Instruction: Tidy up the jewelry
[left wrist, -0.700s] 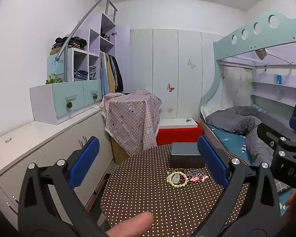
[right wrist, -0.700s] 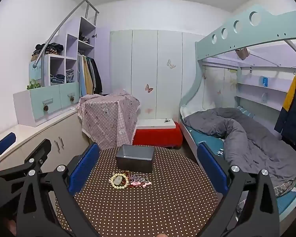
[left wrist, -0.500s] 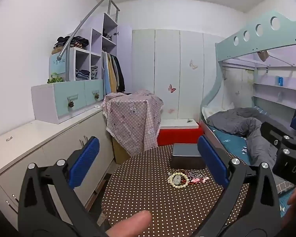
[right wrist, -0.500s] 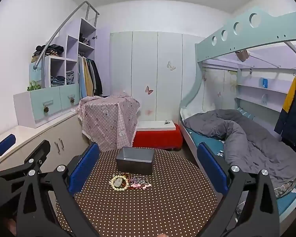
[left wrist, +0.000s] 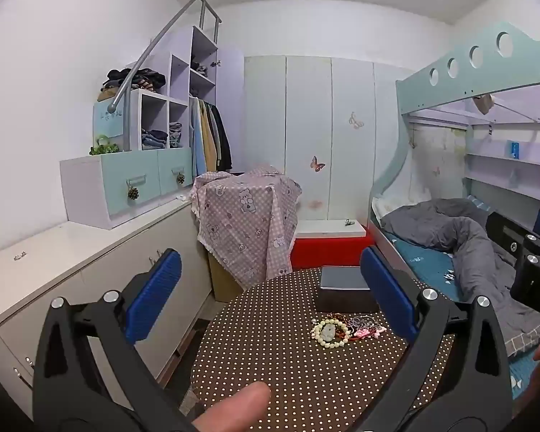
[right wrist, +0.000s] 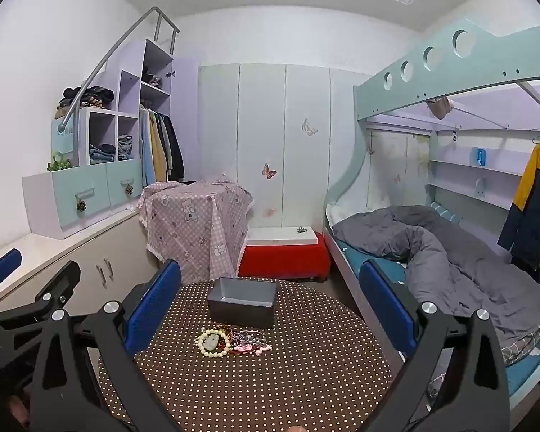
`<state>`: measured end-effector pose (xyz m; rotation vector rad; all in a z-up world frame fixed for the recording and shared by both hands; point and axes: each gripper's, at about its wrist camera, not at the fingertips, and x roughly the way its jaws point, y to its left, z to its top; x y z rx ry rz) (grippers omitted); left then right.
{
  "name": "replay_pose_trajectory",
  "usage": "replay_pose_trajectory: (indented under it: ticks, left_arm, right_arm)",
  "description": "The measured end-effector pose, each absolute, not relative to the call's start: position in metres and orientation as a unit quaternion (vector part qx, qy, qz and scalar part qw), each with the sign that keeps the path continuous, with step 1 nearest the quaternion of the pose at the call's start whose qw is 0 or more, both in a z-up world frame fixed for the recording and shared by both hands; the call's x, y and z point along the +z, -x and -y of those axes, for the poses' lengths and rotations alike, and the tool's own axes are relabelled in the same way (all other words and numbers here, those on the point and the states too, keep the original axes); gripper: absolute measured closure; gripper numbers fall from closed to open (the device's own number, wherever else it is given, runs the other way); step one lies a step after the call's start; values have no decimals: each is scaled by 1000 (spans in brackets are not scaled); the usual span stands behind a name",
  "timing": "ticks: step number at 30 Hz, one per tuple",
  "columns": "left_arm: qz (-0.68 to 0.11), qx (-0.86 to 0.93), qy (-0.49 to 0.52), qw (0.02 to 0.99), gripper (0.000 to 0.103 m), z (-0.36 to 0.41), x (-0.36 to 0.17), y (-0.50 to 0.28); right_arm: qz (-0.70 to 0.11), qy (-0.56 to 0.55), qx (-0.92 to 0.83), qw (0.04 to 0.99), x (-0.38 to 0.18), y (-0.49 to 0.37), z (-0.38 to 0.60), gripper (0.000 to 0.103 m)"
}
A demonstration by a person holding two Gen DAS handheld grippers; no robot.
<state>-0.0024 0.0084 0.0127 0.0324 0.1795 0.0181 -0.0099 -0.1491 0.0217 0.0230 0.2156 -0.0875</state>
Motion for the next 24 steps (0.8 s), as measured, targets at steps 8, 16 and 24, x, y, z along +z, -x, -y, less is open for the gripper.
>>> replay_pose_trajectory:
  ticks: [8,16,24]
  left_arm:
    - [-92,5,-16,996,6,-6,16,0]
    - [-93,0,-19,995,6,-5,19,-5]
    - [-108,-10,-11,994,6,-8,8,-22]
  right_arm:
    - [-106,-8,-43,993,18,8,150,7]
    - [-108,-4,-44,993,18,2,150,7]
    - [-115,2,-45,992,12,-9,150,7]
